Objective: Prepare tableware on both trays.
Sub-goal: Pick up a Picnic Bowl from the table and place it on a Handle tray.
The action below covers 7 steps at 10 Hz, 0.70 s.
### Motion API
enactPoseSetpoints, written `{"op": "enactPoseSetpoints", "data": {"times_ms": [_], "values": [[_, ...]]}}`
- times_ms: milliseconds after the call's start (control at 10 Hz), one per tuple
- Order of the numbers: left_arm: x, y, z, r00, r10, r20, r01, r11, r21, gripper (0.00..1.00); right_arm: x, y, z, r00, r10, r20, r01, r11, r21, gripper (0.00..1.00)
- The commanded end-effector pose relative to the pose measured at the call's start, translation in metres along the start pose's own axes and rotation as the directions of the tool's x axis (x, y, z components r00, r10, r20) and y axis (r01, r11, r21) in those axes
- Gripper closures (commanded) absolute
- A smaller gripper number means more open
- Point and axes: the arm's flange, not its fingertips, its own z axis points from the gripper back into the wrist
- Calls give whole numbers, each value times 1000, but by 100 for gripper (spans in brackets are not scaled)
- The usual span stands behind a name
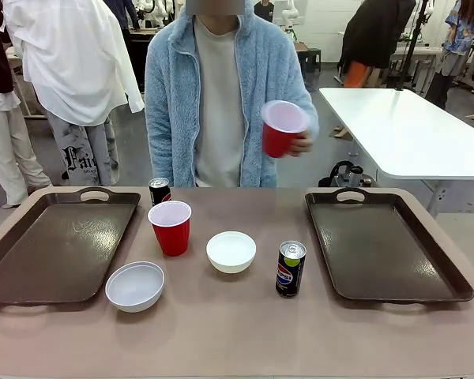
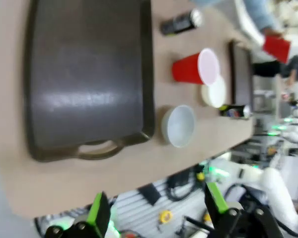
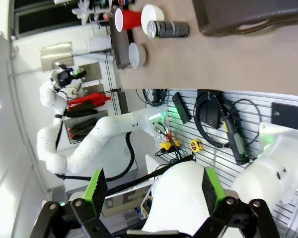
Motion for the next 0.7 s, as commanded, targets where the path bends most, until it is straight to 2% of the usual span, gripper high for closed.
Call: {"op": "enactPoseSetpoints", "data": {"times_ms": [0, 300, 600], "values": [[3, -48, -29, 998, -42, -56, 51, 982, 182, 0, 0, -1, -1, 1000, -14, -9, 14, 1000, 5, 0], [-9, -112, -98, 985, -171, -8, 165, 935, 313, 0, 0, -1, -1, 1000, -14, -9, 14, 1000, 5, 0], [-13, -147, -171, 960, -269, -72, 274, 863, 424, 0, 0, -1, -1, 1000, -14, -9, 14, 1000, 5, 0]]}}
